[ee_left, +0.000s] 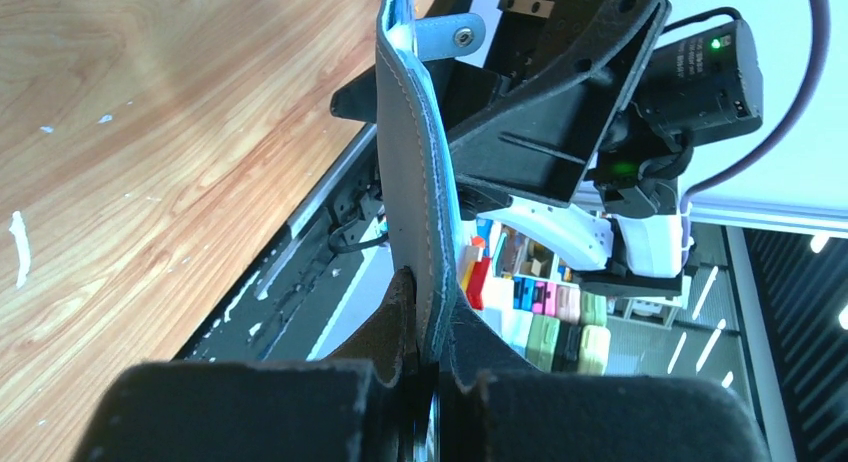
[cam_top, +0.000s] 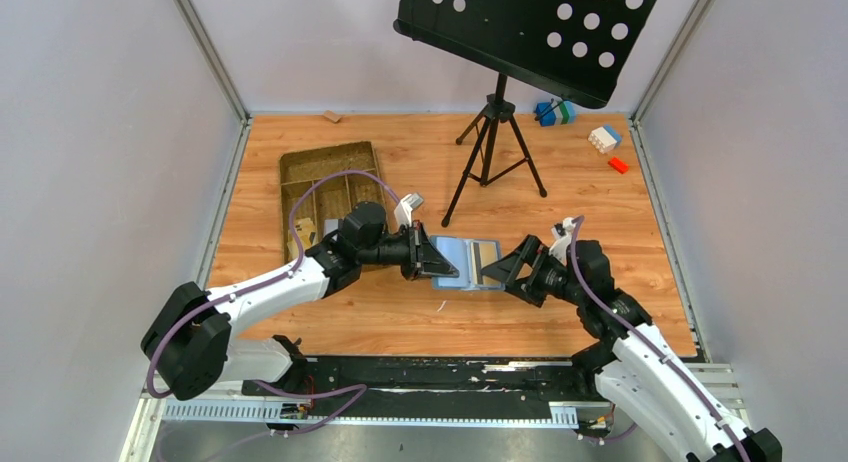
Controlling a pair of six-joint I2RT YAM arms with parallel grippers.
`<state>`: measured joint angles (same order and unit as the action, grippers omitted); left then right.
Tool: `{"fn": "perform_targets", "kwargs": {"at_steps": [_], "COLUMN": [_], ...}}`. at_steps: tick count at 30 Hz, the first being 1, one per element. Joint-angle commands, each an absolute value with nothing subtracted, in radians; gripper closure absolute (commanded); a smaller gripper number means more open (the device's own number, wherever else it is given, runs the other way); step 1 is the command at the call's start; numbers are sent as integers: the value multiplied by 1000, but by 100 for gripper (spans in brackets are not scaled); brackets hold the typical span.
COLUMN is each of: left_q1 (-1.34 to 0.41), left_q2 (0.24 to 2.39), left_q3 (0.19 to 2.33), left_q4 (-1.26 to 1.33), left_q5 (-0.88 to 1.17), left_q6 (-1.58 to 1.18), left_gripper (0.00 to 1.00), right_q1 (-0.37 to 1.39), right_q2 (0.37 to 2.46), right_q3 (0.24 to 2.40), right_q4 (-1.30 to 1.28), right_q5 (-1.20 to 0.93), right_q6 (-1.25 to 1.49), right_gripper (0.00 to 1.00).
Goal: Take the credit cards out of the card holder
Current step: Remove the credit card from the card holder.
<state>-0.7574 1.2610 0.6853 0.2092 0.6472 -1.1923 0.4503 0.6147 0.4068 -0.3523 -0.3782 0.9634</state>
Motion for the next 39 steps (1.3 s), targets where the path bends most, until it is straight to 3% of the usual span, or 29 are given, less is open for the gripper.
{"fn": "perform_targets", "kwargs": {"at_steps": [1, 10, 19, 24, 31, 34, 36, 39], "left_q1": [-755, -755, -755, -753, -753, -753, -753, -753], "left_q2": [1236, 1178, 1153, 1164, 1107, 1088, 1089, 1083], "left_q3": [688, 663, 654, 668, 696, 767, 865, 944], "left_q4": [324, 271, 251, 189, -107, -309, -571, -680], "left_q5": [694, 675, 652, 622, 491, 371, 170, 81], "left_q6": [-1234, -1208, -1202, -1170, -1020, -943, -885, -833], "left_gripper": [100, 100, 100, 98, 81, 58, 50, 48], "right_q1": [431, 394, 393, 393, 393, 394, 393, 393], "right_q2": [616, 583, 611, 616, 627, 654, 681, 728], "right_q3": [439, 369, 406, 430, 437, 459, 499, 564], "right_q4": [-225, 21, -34, -81, -141, -171, -231, -359], "right_q5": [-440, -508, -543, -553, -550, -554, -545, -517], "right_q6": [1033, 1196, 1151, 1111, 1056, 1020, 960, 864], "right_gripper": [8, 36, 72, 100, 100, 100, 100, 100]}}
